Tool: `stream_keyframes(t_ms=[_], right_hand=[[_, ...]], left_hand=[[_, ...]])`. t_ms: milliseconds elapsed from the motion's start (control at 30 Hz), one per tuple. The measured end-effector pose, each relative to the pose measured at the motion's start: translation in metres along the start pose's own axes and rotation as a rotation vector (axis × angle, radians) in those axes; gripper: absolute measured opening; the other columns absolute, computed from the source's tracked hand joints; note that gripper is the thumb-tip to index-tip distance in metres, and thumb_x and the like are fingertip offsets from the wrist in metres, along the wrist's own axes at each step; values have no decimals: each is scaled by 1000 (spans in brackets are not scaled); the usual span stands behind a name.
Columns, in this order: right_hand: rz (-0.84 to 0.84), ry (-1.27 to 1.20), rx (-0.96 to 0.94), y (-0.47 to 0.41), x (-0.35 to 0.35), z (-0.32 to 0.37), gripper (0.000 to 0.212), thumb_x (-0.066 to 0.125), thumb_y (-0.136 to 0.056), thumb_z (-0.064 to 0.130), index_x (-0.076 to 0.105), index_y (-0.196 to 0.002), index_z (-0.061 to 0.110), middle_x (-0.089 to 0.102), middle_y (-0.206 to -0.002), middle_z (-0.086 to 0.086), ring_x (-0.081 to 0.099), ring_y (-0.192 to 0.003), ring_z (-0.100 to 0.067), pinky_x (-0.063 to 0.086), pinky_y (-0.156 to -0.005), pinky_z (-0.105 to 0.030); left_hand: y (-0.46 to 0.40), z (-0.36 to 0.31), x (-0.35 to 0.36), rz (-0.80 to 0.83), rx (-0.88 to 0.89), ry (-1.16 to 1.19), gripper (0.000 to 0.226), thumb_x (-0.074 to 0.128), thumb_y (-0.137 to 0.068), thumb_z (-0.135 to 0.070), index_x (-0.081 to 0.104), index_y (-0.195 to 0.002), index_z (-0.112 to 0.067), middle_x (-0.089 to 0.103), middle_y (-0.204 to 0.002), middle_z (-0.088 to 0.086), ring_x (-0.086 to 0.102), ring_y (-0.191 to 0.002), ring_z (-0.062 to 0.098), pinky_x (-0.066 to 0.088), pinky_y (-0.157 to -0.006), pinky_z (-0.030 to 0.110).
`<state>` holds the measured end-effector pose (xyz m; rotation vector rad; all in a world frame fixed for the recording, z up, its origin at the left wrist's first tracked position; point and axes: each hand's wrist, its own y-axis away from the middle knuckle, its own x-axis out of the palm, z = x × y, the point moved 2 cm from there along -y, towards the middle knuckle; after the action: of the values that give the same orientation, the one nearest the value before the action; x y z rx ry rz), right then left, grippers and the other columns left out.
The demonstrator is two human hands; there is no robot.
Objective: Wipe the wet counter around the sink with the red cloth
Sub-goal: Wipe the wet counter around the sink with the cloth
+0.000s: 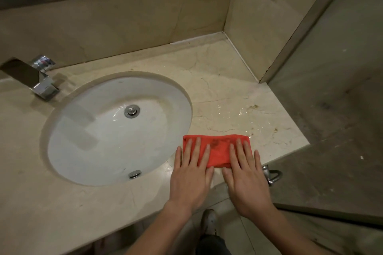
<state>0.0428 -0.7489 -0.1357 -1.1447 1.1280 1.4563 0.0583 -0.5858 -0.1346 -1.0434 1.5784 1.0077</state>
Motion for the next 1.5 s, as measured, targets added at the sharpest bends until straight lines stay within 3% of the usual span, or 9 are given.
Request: stream_keyframes(t_ms=[133,367,467,567,967,1133,1200,1367,1500], right_hand=[[56,2,40,-17,-1,-2,76,-3,-101,58,10,-158,9,8,-166,-11,-3,-153,-21,-3,-123,-45],[125,-88,14,-61,-21,-26,80,-6,-95,63,-3,-159,14,-13,-164,-3,-19,-151,-16,-13,-123,-43],[6,-270,-62,-57,-40,-39,68,26,-100,55,36,-153,14,27,-162,-1,18,-152,-21,18,-124,-43],[-169,-274,-189,-52,-46,-46,36,69,-89,28,68,-121,11,63,-125,-4,57,-117,-24,57,-86,-39],[-147,-195,-233,-62,-30,-40,15,72,-81,0,68,-92,11,61,-87,-4,55,-81,-26,48,-68,-37],[84,-385,-183,-25,-54,-41,12,58,-97,13,67,-104,14,62,-99,2,56,-95,-19,45,-85,-30],[64,-480,-142,-21,-77,-41,14,58,-98,12,68,-107,15,61,-98,7,56,-93,-11,42,-83,-23],[-21,-583,-27,-56,-114,-44,16,61,-96,10,75,-100,16,70,-92,11,63,-89,-4,38,-78,-3],[-14,-502,145,-89,-87,-50,27,59,-99,24,69,-117,7,71,-114,-8,62,-112,-24,45,-95,-26]], left_hand=[[-27,5,-2,23,9,-8,61,15,-102,-47,29,-153,-18,26,-160,12,20,-149,31,11,-117,51],[-75,5,-18,138,54,-36,76,-11,-88,-57,-2,-156,-26,-9,-164,6,-12,-151,26,-12,-120,50],[-70,20,-36,15,188,-32,60,19,-96,-49,39,-148,-26,28,-159,7,23,-145,29,16,-118,51],[-64,32,-41,-165,358,-20,33,70,-84,-25,67,-116,-20,60,-124,2,50,-116,23,39,-98,35],[-66,30,-41,-200,474,-158,34,79,-65,2,67,-96,-8,70,-104,8,65,-94,26,50,-82,36],[-24,20,-53,-22,415,21,10,59,-89,-16,53,-94,-23,62,-84,-6,56,-78,15,42,-74,29],[-24,19,-70,21,341,226,10,44,-100,-24,53,-101,-25,60,-87,-11,52,-76,8,38,-73,25],[-64,22,-99,66,185,637,25,45,-102,-17,64,-118,-20,67,-105,-11,60,-95,2,41,-81,12],[-91,28,-78,69,129,451,33,49,-101,-21,58,-133,-18,61,-133,1,53,-122,18,38,-101,28]])
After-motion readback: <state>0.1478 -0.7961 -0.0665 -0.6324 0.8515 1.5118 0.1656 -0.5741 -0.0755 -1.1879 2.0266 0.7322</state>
